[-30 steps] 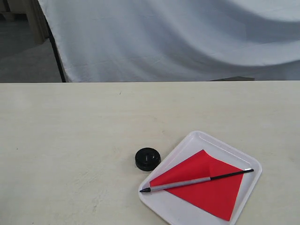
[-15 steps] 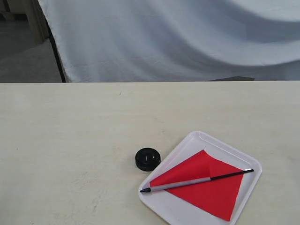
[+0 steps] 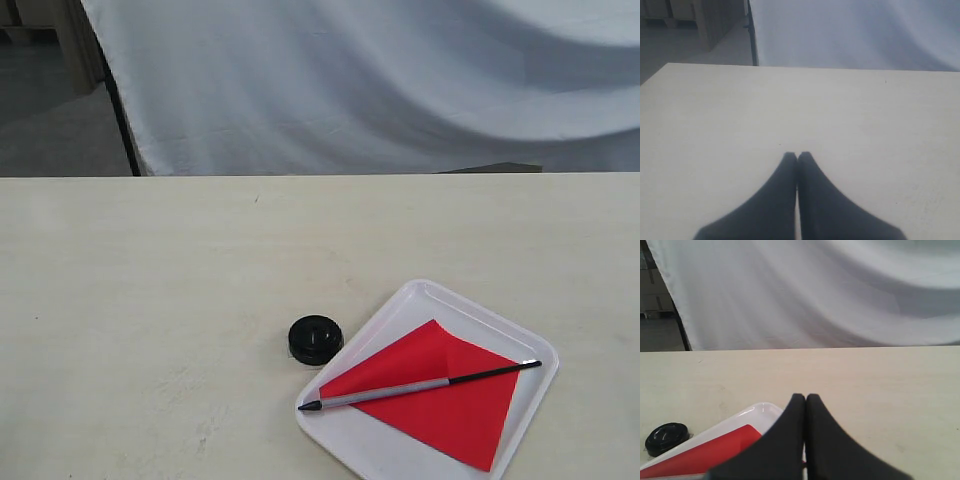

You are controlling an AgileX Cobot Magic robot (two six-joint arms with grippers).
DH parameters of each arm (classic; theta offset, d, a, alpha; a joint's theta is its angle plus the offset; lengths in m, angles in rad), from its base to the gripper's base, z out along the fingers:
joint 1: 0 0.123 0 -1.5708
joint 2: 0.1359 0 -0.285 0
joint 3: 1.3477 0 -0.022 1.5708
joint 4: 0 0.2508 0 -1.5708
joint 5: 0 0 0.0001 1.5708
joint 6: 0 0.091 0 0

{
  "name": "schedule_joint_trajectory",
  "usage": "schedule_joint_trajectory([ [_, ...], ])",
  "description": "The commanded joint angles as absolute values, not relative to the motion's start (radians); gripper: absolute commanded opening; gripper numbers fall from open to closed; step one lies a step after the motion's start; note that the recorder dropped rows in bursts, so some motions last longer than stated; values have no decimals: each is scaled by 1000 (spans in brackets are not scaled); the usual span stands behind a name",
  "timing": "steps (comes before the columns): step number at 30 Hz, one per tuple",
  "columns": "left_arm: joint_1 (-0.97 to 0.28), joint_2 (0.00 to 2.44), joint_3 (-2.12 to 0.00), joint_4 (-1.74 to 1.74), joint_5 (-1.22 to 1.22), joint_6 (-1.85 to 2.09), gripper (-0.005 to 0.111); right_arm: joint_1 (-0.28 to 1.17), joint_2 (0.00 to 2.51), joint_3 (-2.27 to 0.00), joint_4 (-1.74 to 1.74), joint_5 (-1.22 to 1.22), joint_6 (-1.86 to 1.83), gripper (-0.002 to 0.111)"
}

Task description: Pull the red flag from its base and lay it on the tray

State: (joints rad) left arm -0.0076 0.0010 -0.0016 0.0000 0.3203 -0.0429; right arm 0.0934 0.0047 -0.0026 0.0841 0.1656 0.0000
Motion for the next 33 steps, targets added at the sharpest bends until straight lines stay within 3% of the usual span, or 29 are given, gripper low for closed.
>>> schedule_joint_trajectory([
  [1,-17,0,0,0,321,-42,0,97,0,0,87,193,0,-1],
  [33,-17,0,0,0,321,-42,0,97,0,0,75,193,0,-1],
])
